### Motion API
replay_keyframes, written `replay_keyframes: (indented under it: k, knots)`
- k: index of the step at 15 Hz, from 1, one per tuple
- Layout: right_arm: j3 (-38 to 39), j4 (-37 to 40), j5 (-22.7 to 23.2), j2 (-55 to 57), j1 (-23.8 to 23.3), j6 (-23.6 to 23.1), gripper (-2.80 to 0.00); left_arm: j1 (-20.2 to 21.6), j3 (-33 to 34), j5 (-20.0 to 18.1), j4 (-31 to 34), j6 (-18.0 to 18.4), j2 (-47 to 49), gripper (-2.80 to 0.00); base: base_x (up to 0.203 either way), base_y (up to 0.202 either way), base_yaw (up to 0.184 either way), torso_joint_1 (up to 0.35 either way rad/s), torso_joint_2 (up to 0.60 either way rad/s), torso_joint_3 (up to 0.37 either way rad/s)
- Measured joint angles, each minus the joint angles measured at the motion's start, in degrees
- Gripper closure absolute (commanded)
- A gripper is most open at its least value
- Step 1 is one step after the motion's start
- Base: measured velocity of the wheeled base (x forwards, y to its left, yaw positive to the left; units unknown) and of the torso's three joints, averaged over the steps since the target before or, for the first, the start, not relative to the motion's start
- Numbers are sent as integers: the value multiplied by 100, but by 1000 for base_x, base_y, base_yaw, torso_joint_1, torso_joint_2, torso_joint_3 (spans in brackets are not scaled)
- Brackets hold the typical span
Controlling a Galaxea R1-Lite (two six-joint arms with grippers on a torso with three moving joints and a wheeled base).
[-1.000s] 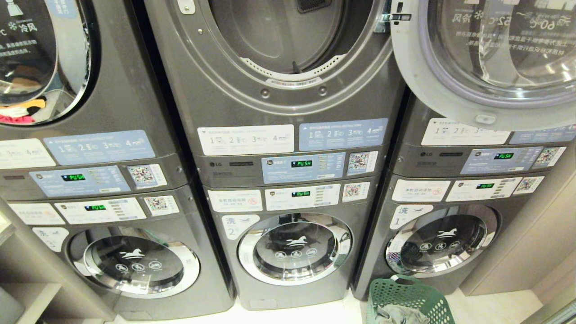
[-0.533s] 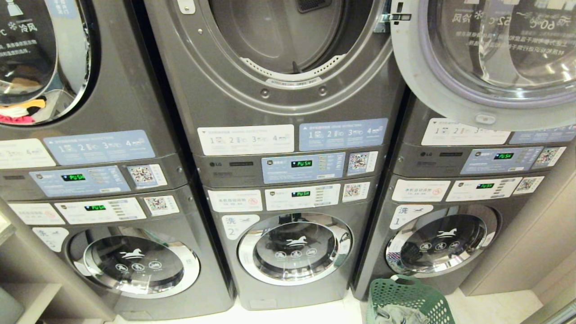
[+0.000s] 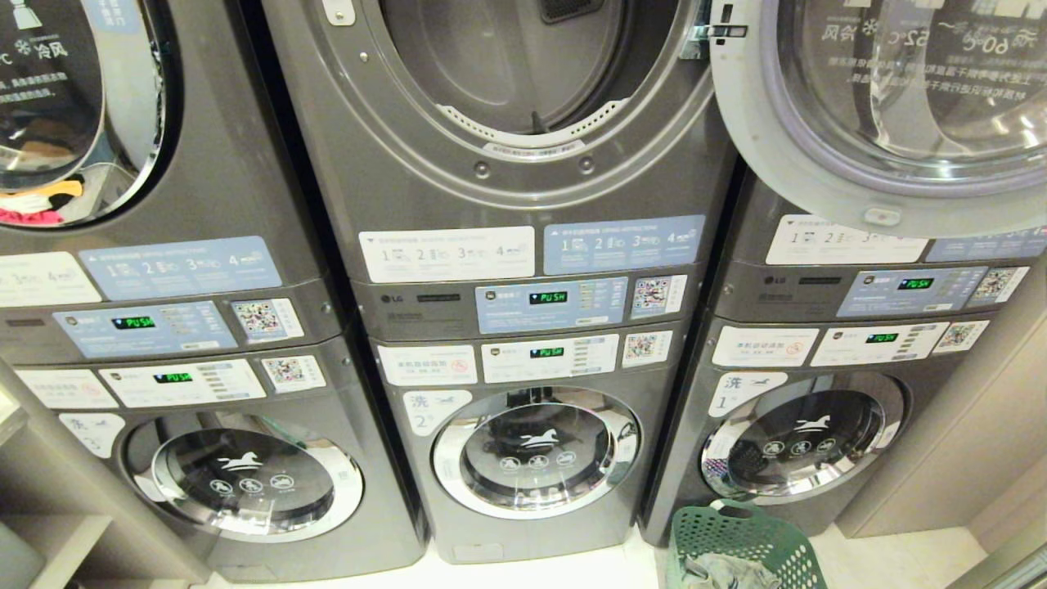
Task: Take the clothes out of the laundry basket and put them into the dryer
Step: Take the clothes out of the basket
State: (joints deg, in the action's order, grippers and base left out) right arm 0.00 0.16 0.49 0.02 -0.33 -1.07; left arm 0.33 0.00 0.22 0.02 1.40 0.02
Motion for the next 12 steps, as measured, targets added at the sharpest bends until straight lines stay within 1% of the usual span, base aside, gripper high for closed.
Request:
replay_keyframes:
  k: [12]
  knots:
    - [0, -6, -2, 0, -2, 37, -280, 0, 0, -6, 6, 34, 0, 0, 0, 0, 0, 0, 0, 0]
